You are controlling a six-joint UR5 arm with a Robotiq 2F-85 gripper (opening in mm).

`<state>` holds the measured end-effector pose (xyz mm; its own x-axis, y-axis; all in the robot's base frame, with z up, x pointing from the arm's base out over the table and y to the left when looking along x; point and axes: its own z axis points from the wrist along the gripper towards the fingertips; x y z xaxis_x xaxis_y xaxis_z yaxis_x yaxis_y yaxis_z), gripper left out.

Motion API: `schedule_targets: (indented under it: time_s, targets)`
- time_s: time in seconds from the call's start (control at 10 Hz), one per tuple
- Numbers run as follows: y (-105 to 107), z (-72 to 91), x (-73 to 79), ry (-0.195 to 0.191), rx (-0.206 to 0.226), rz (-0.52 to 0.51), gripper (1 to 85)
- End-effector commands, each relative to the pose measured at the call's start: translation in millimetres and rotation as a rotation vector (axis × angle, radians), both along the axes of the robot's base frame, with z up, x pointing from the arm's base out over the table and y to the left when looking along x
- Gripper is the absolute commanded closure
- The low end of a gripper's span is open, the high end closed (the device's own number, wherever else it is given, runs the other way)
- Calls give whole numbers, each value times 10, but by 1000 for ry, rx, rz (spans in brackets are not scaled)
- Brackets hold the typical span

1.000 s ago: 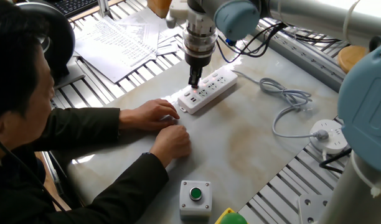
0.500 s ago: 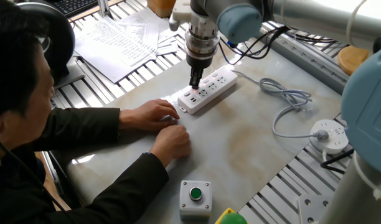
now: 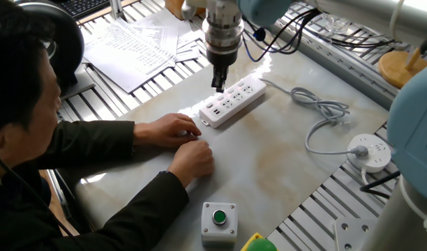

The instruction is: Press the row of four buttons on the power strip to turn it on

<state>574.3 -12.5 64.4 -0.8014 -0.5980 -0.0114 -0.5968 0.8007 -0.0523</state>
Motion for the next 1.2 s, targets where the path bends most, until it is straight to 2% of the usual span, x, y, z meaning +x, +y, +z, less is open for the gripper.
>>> schedule_targets:
  time_s: [0.0,0.3,0.6,0.8,0.9,1.0,1.1]
  targets:
    - [266,-111,54,-21,34,-51,847]
    - [375,-211,79,-42,31,-70,847]
    - [332,-427,180,-87,13,-66,847]
    - [253,-556,183,-115,7,-59,847]
    - [231,-491,125,-98,-3,-56,847]
    - [174,-263,31,-61,-34,-43,847]
    - [179,72,-100,-22,-50,-48,847]
